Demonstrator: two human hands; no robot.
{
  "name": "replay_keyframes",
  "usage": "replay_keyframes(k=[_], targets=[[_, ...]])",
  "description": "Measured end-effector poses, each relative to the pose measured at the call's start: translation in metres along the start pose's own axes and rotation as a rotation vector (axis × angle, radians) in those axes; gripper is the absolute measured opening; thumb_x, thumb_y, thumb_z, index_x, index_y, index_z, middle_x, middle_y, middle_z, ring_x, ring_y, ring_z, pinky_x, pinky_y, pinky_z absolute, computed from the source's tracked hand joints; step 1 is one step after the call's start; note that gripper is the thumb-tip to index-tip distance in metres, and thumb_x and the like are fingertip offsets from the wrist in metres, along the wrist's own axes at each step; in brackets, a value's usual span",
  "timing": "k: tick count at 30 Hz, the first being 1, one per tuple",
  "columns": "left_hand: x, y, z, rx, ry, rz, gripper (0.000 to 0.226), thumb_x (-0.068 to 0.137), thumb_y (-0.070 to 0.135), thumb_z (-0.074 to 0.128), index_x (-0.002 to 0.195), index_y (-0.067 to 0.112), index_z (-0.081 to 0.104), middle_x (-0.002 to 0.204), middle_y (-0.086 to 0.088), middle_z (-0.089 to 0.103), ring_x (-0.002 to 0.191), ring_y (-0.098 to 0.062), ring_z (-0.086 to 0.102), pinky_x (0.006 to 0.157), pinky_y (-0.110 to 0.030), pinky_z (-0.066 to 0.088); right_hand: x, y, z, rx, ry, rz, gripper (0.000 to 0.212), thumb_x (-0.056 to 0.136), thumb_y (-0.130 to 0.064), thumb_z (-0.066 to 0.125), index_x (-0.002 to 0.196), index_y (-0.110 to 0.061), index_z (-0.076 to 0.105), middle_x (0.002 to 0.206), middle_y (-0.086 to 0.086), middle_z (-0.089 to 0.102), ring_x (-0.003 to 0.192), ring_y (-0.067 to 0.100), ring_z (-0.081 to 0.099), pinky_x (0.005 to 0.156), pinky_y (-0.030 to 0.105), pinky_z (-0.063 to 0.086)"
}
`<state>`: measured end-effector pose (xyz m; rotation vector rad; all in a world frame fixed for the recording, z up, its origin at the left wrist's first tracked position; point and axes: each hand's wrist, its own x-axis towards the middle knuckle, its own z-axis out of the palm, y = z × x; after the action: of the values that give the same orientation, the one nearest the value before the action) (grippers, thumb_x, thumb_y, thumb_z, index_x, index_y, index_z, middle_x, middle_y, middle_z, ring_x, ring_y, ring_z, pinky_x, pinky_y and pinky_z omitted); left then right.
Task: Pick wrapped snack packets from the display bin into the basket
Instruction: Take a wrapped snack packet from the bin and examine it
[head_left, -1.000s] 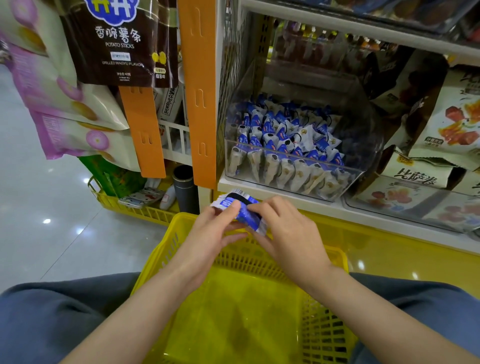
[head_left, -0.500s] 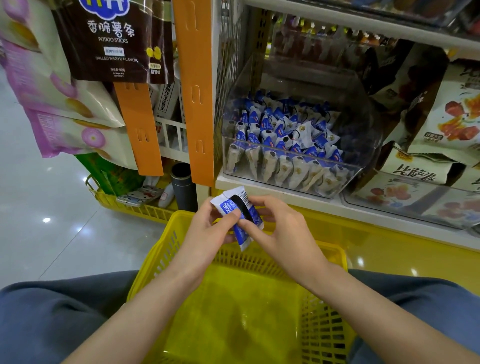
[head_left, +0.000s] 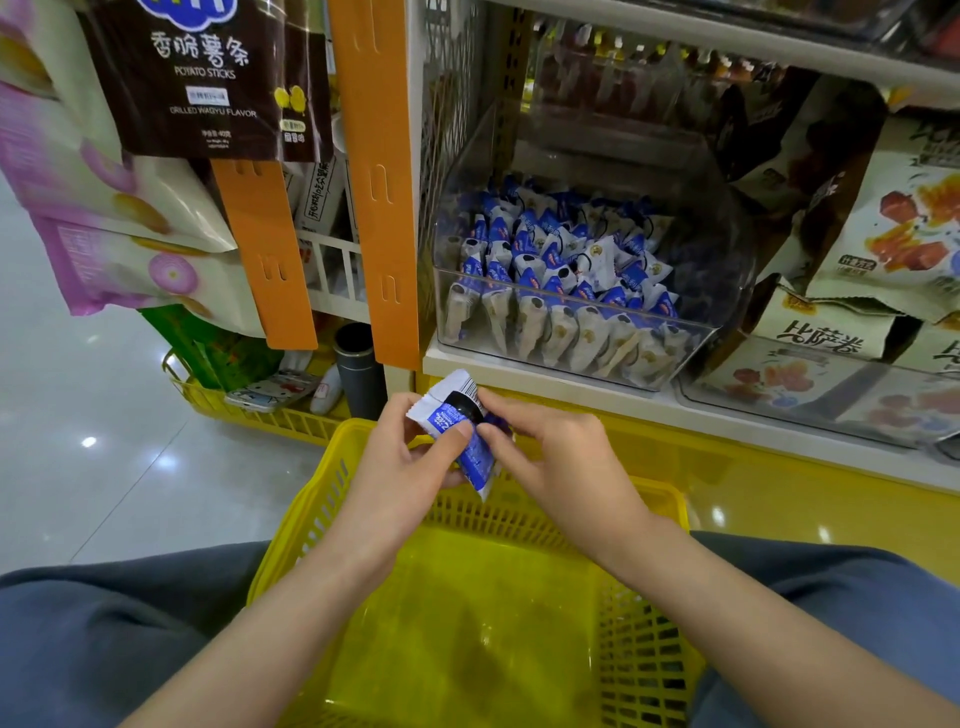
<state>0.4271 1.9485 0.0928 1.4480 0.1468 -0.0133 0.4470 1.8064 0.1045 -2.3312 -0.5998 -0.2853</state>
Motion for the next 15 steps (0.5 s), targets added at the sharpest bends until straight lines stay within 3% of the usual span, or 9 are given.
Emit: replay_keyframes(k=[3,5,7,11,15], targets=[[0.002,0.000,0.003,-0.001,0.024,-0.006,0.011,0.086,0.010,0.062,0.092,0.015,0.054,0.077,0.008,0.067,0.071,-0.005,0.069,0.055,-0.020,0.055,-0.003,-0.006,0.001,-0.293,0.055,-0.150,0.030,0.082,-0.014,0.059,0.108,-0.001,0.068,0.090,0.009,0.074,0.067,0.020,0.071,0.047,0.028,0.054],[0.005,0.000,0.005,0.001,0.055,-0.025,0.013,0.086,0.008,0.061,0.090,0.016,0.052,0.088,-0.002,0.065,0.068,-0.004,0.069,0.052,-0.018,0.053,-0.001,-0.008,0.000,-0.338,0.065,-0.153,0.026,0.082,-0.012,0.060,0.103,-0.002,0.070,0.074,0.008,0.073,0.053,0.020,0.066,0.039,0.023,0.046],[0.007,-0.001,0.006,0.014,0.076,-0.047,0.015,0.087,0.007,0.060,0.090,0.017,0.049,0.095,-0.008,0.062,0.065,-0.002,0.068,0.051,-0.018,0.053,0.001,-0.008,-0.001,-0.303,0.007,-0.086,0.025,0.088,-0.013,0.056,0.110,-0.005,0.067,0.072,0.008,0.071,0.056,0.023,0.065,0.046,0.027,0.047],[0.010,-0.003,0.006,0.025,0.079,-0.081,0.016,0.087,0.008,0.060,0.092,0.018,0.049,0.102,-0.011,0.059,0.063,-0.001,0.067,0.052,-0.019,0.053,0.004,-0.003,0.003,-0.200,-0.072,0.050,0.031,0.098,-0.023,0.042,0.125,-0.017,0.057,0.089,0.009,0.071,0.078,0.025,0.065,0.070,0.040,0.049],[0.013,-0.001,0.002,-0.091,0.124,-0.122,0.016,0.089,0.008,0.057,0.104,0.011,0.051,0.095,-0.010,0.061,0.065,-0.002,0.067,0.052,-0.018,0.052,0.007,-0.001,0.002,0.013,-0.062,0.098,0.027,0.095,-0.028,0.048,0.119,-0.023,0.060,0.107,-0.004,0.069,0.093,0.013,0.063,0.082,0.033,0.049]])
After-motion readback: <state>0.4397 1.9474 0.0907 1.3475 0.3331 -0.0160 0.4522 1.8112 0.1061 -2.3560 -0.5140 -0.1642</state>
